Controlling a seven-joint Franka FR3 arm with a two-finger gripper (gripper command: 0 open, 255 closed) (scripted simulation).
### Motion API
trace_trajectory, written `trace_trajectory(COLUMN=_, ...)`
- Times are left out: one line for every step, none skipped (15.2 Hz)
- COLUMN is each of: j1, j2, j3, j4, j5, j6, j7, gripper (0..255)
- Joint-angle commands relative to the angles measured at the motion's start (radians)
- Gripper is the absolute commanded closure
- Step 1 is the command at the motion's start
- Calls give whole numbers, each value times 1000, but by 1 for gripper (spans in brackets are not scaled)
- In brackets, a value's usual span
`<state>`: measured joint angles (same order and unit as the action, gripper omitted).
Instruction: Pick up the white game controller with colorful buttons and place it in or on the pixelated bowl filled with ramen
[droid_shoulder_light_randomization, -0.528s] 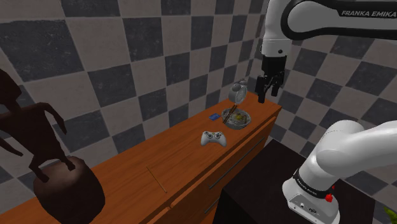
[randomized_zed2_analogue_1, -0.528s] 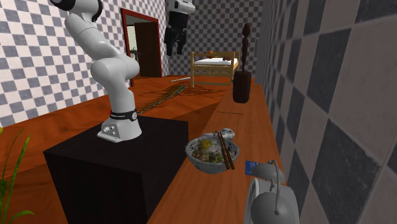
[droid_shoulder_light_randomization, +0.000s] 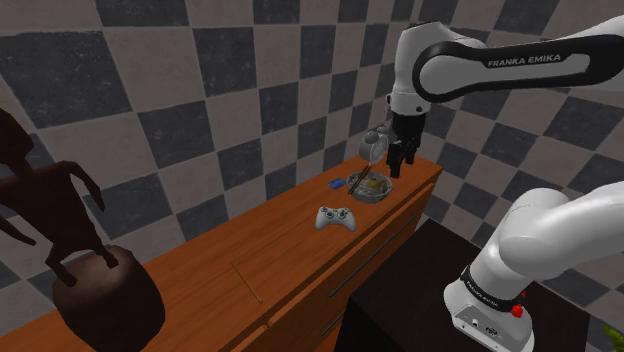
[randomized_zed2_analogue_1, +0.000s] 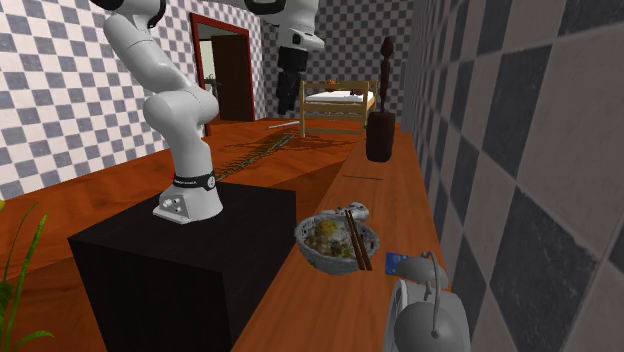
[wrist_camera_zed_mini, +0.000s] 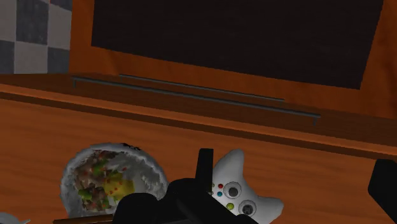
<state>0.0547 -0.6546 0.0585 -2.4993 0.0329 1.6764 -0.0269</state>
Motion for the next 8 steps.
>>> trace_trajectory(j1=10, j2=49, j3=-5, j4=-26, j5=-21, j6=87, j7=-54, gripper=0)
trace_trajectory(j1=14, j2=74, j3=-7, j4=-38, j5=-30, j6=129, j7=-78, gripper=0)
trace_trajectory(j1=18, j2=101, j3=-8, j4=-48, j5=-39, j6=171, j7=-102, gripper=0)
trace_trajectory(j1=22, j2=129, j3=-10, j4=-56, j5=-48, j6=213, j7=-125, gripper=0)
trace_trajectory(j1=26, j2=159, j3=-11, j4=-63, j5=-58, j6=255, j7=-147, gripper=0)
trace_trajectory(j1=29, j2=190, j3=-12, j4=-69, j5=-67, j6=297, j7=-169, gripper=0)
trace_trajectory(j1=32, j2=223, j3=-12, j4=-73, j5=-77, j6=339, j7=-190, gripper=0)
trace_trajectory(j1=36, j2=256, j3=-13, j4=-75, j5=-87, j6=381, j7=-211, gripper=0)
